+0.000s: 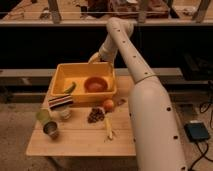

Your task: Place grapes in tray

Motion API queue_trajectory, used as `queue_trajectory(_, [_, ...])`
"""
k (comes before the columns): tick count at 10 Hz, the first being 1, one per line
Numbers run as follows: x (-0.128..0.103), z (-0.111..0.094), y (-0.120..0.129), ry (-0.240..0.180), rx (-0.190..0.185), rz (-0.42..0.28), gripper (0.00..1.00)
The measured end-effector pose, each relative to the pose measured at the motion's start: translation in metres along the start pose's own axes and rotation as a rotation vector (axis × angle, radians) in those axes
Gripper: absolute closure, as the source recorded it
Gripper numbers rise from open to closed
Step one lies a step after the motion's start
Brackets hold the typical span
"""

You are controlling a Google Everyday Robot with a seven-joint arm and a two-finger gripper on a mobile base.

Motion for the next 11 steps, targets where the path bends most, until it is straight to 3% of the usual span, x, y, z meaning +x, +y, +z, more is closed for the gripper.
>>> queue_trajectory(3, [0.0, 0.0, 0.0, 0.0, -0.002, 0.002, 0.2])
queue_trajectory(5, [-0.01, -0.006, 0.0, 0.028, -0.023, 0.006, 0.2])
queue_trajectory(11, [-0.074, -0.011, 0.015, 0.082, -0.068, -0.007, 0.2])
